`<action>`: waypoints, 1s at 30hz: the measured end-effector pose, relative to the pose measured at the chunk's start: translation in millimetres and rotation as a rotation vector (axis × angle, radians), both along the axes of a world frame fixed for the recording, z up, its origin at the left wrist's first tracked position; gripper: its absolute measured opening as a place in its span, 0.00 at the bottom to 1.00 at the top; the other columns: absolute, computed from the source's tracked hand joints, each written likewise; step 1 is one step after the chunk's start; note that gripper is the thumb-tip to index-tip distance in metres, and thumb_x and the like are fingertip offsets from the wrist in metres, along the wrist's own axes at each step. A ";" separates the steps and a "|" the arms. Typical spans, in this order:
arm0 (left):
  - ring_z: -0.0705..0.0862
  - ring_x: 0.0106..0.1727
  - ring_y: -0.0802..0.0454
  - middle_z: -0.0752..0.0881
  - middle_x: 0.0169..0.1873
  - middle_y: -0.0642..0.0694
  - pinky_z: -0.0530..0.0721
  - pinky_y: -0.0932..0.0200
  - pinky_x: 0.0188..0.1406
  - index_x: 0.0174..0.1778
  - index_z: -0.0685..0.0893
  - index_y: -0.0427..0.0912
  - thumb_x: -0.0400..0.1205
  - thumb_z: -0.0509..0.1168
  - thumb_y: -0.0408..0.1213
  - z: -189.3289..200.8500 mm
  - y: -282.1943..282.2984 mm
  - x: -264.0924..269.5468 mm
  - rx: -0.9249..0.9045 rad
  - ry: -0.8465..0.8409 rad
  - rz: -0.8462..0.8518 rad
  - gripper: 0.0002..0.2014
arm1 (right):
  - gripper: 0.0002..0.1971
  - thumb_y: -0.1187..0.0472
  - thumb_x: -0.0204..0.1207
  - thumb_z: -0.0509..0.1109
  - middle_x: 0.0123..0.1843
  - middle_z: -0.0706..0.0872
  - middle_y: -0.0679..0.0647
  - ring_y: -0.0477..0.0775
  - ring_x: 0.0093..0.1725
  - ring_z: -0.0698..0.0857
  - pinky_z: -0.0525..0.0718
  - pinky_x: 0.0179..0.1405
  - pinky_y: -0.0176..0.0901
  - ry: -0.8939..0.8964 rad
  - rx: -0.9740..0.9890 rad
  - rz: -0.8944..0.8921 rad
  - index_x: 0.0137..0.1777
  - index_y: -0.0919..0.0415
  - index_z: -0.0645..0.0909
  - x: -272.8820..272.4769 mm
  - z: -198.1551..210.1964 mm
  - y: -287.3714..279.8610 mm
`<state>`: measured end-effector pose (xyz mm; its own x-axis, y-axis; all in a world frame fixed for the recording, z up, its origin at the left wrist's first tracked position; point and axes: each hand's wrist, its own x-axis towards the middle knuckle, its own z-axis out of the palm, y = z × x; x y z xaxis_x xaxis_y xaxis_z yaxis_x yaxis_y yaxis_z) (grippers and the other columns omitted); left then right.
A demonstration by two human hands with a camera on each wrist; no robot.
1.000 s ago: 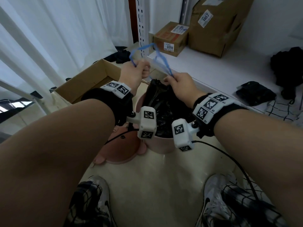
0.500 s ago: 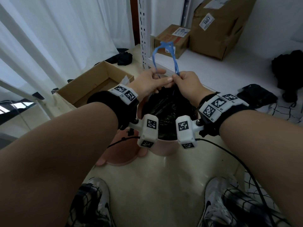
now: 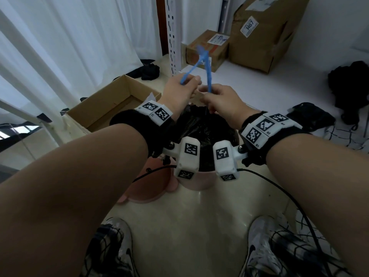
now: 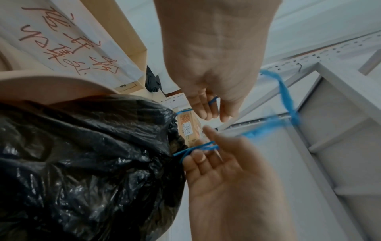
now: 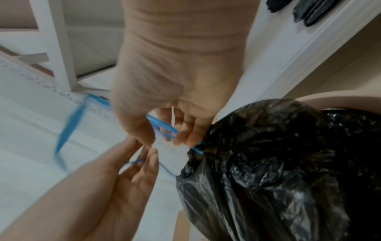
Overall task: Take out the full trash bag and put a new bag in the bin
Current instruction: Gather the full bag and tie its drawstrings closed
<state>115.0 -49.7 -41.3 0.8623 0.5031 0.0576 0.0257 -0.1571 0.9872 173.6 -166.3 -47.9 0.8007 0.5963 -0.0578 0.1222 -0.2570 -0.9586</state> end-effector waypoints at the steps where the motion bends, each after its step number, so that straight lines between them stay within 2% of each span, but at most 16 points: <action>1: 0.73 0.31 0.52 0.75 0.28 0.44 0.75 0.57 0.39 0.37 0.78 0.36 0.82 0.63 0.35 -1.0 3.4 -0.9 -0.007 -0.001 0.004 0.08 | 0.09 0.72 0.75 0.62 0.34 0.78 0.57 0.49 0.28 0.75 0.78 0.32 0.37 0.126 0.072 -0.022 0.50 0.63 0.81 1.8 0.9 -1.1; 2: 0.74 0.33 0.52 0.76 0.29 0.45 0.76 0.56 0.41 0.40 0.78 0.36 0.81 0.64 0.36 -2.4 7.4 -1.6 0.003 0.008 0.012 0.07 | 0.10 0.75 0.74 0.60 0.34 0.78 0.58 0.50 0.28 0.77 0.80 0.32 0.37 0.202 0.119 -0.042 0.51 0.65 0.80 4.2 1.2 -2.6; 4: 0.78 0.41 0.52 0.79 0.37 0.47 0.79 0.57 0.48 0.48 0.78 0.39 0.78 0.68 0.35 -3.7 12.9 -4.2 0.046 0.063 0.046 0.07 | 0.12 0.79 0.75 0.59 0.36 0.78 0.58 0.51 0.31 0.80 0.85 0.33 0.36 0.214 0.143 -0.066 0.52 0.68 0.78 10.5 -0.4 -7.6; 6: 0.80 0.50 0.51 0.80 0.46 0.46 0.80 0.59 0.53 0.60 0.75 0.40 0.77 0.71 0.35 -5.0 14.7 -5.4 0.116 0.130 0.053 0.17 | 0.13 0.83 0.73 0.60 0.36 0.78 0.58 0.51 0.33 0.81 0.87 0.36 0.32 0.175 0.151 -0.079 0.49 0.68 0.79 15.7 -3.6 -14.3; 8: 0.78 0.60 0.50 0.78 0.57 0.43 0.79 0.57 0.60 0.71 0.69 0.37 0.77 0.72 0.39 -5.9 14.0 -6.0 0.254 0.227 0.059 0.29 | 0.12 0.83 0.72 0.64 0.35 0.79 0.59 0.52 0.35 0.82 0.86 0.37 0.31 0.162 0.152 -0.097 0.41 0.67 0.81 21.4 -8.6 -20.9; 10: 0.78 0.65 0.46 0.77 0.64 0.39 0.78 0.51 0.67 0.75 0.66 0.34 0.76 0.72 0.44 -8.7 11.3 -6.5 0.306 0.322 0.021 0.35 | 0.10 0.79 0.74 0.67 0.33 0.81 0.60 0.51 0.33 0.83 0.85 0.36 0.32 0.133 0.145 -0.101 0.37 0.65 0.81 25.0 -11.6 -25.3; 12: 0.82 0.59 0.44 0.82 0.60 0.38 0.81 0.50 0.62 0.72 0.71 0.33 0.77 0.72 0.46 -14.3 7.7 -5.4 0.247 0.373 -0.090 0.32 | 0.09 0.74 0.76 0.68 0.32 0.82 0.58 0.48 0.31 0.82 0.83 0.34 0.32 0.097 0.140 -0.106 0.37 0.64 0.82 28.0 -14.0 -26.9; 14: 0.82 0.54 0.48 0.85 0.52 0.42 0.81 0.53 0.57 0.66 0.77 0.35 0.77 0.72 0.43 -17.1 0.1 -5.2 0.187 0.371 -0.168 0.25 | 0.08 0.70 0.78 0.67 0.33 0.83 0.57 0.46 0.30 0.81 0.81 0.33 0.31 0.096 0.169 -0.107 0.38 0.62 0.83 29.6 -15.2 -27.2; 16: 0.80 0.55 0.52 0.82 0.51 0.47 0.78 0.57 0.61 0.67 0.77 0.36 0.77 0.72 0.41 -19.8 -7.4 -3.4 0.240 0.365 -0.176 0.24 | 0.08 0.68 0.79 0.66 0.35 0.83 0.57 0.46 0.30 0.81 0.82 0.34 0.32 0.128 0.236 -0.077 0.40 0.63 0.83 30.7 -15.0 -27.3; 17: 0.79 0.55 0.53 0.81 0.52 0.47 0.77 0.62 0.59 0.67 0.77 0.35 0.77 0.72 0.40 -21.1 -10.0 -1.5 0.280 0.349 -0.177 0.24 | 0.08 0.68 0.81 0.65 0.36 0.84 0.57 0.45 0.30 0.82 0.82 0.34 0.31 0.136 0.257 -0.065 0.41 0.62 0.82 30.4 -13.9 -27.3; 19: 0.78 0.53 0.55 0.81 0.50 0.46 0.76 0.78 0.45 0.66 0.79 0.34 0.78 0.70 0.35 -23.9 -14.1 2.2 0.305 0.302 -0.177 0.20 | 0.10 0.67 0.83 0.61 0.37 0.84 0.55 0.43 0.31 0.81 0.82 0.36 0.30 0.138 0.270 -0.063 0.42 0.61 0.81 30.4 -11.9 -27.4; 21: 0.79 0.49 0.55 0.81 0.47 0.46 0.73 0.83 0.35 0.63 0.81 0.32 0.80 0.67 0.32 -26.6 -16.3 5.4 0.331 0.279 -0.186 0.16 | 0.12 0.67 0.84 0.58 0.38 0.84 0.54 0.43 0.33 0.80 0.82 0.39 0.31 0.134 0.252 -0.070 0.42 0.59 0.80 30.3 -10.1 -28.0; 24: 0.79 0.43 0.56 0.81 0.44 0.44 0.72 0.85 0.30 0.63 0.82 0.31 0.80 0.66 0.30 -28.8 -17.5 7.1 0.374 0.264 -0.248 0.15 | 0.14 0.67 0.85 0.55 0.39 0.83 0.52 0.46 0.38 0.80 0.81 0.43 0.36 0.152 0.216 -0.041 0.42 0.57 0.79 30.4 -9.6 -29.5; 26: 0.81 0.44 0.53 0.82 0.43 0.42 0.71 0.84 0.31 0.63 0.82 0.33 0.80 0.67 0.29 -29.3 -19.5 6.4 0.366 0.268 -0.282 0.15 | 0.14 0.68 0.85 0.54 0.38 0.83 0.52 0.48 0.40 0.84 0.83 0.47 0.40 0.180 0.236 -0.023 0.42 0.59 0.78 29.0 -9.1 -31.1; 27: 0.82 0.43 0.56 0.82 0.41 0.44 0.72 0.83 0.32 0.63 0.82 0.33 0.79 0.67 0.29 -29.2 -20.1 6.0 0.336 0.272 -0.307 0.16 | 0.14 0.69 0.85 0.53 0.37 0.83 0.53 0.49 0.40 0.85 0.84 0.48 0.42 0.202 0.258 -0.020 0.43 0.59 0.77 28.4 -8.7 -31.4; 30: 0.81 0.31 0.70 0.82 0.32 0.52 0.75 0.79 0.37 0.57 0.84 0.33 0.79 0.68 0.29 -28.4 -23.0 5.2 0.217 0.278 -0.398 0.11 | 0.12 0.70 0.85 0.53 0.39 0.83 0.57 0.50 0.38 0.85 0.86 0.48 0.44 0.243 0.284 -0.020 0.46 0.61 0.77 25.9 -7.9 -31.7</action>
<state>120.2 -72.7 -69.7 0.9817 0.1355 -0.1335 0.1781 -0.4080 0.8955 199.5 -198.0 -55.9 0.7956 0.6002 -0.0819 -0.1196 0.0230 -0.9926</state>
